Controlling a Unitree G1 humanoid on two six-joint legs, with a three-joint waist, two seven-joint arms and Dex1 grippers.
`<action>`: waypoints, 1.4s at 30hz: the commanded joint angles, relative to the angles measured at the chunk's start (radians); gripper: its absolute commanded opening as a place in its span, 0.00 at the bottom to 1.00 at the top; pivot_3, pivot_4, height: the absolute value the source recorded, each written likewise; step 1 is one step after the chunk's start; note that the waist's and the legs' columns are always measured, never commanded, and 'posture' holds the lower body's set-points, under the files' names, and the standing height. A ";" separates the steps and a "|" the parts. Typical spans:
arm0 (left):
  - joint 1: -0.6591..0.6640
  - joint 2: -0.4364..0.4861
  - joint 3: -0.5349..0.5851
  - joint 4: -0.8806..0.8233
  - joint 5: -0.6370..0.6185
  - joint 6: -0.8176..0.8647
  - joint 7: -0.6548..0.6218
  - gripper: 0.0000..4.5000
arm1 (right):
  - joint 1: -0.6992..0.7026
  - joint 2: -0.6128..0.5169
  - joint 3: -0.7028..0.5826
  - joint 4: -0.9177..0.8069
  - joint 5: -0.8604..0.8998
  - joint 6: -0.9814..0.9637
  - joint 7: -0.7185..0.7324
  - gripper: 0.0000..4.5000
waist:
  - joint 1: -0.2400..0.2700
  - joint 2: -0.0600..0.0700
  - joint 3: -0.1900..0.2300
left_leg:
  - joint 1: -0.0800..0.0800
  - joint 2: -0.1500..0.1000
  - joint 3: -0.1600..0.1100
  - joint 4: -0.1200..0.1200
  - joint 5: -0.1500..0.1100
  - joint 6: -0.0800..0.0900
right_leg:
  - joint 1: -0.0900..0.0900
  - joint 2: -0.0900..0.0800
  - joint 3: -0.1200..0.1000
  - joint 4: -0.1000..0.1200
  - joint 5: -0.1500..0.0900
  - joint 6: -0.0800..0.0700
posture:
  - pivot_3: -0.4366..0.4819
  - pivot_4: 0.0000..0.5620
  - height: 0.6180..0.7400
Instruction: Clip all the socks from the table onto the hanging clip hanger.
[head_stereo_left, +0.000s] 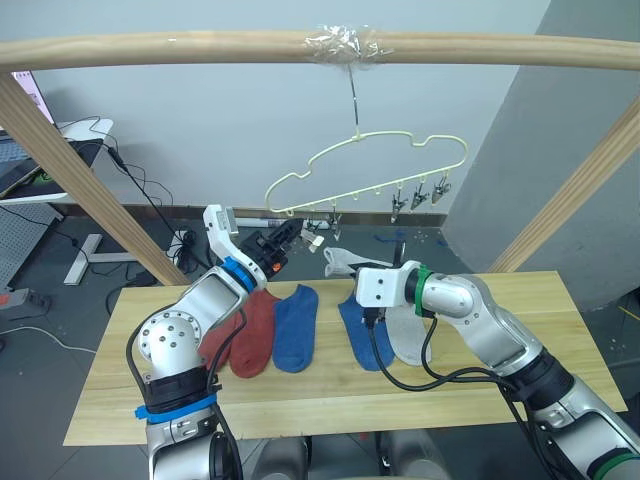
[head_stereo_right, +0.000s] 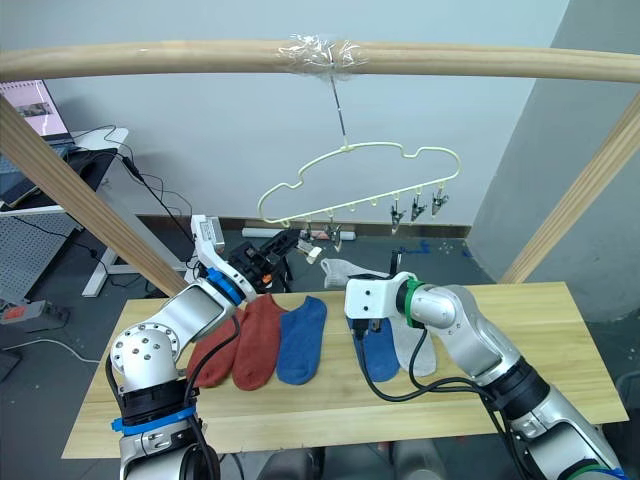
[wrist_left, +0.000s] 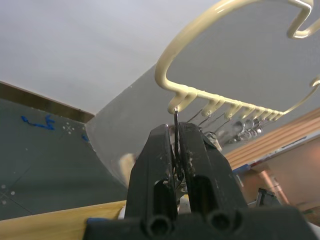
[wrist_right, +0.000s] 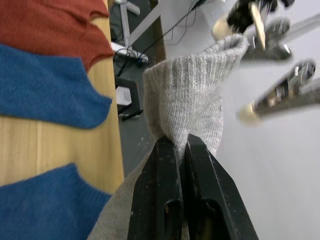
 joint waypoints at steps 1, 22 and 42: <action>0.001 0.019 -0.004 -0.007 -0.019 -0.001 0.009 0.00 | -0.031 0.026 -0.005 0.002 -0.028 -0.046 -0.014 0.00 | 0.000 0.000 0.000 | 0.000 0.000 0.000 0.000 0.000 0.000 | 0.000 0.000 0.000 0.000 0.000 0.000 | 0.42 0.29 1.00; 0.038 0.067 -0.065 -0.045 -0.014 -0.028 -0.036 0.14 | -0.039 0.119 -0.042 0.025 -0.099 -0.065 -0.062 0.00 | 0.002 0.000 0.000 | 0.000 0.000 0.000 0.000 0.000 0.000 | 0.000 0.000 0.000 0.000 0.003 -0.005 | 0.42 0.31 1.00; 0.214 0.308 -0.030 -0.190 -0.022 -0.018 -0.099 1.00 | 0.057 0.381 -0.209 -0.031 0.410 0.212 0.066 0.37 | 0.004 0.000 0.000 | 0.000 0.001 -0.002 0.000 0.000 0.000 | -0.001 0.000 0.000 0.001 0.003 -0.006 | 0.46 0.26 1.00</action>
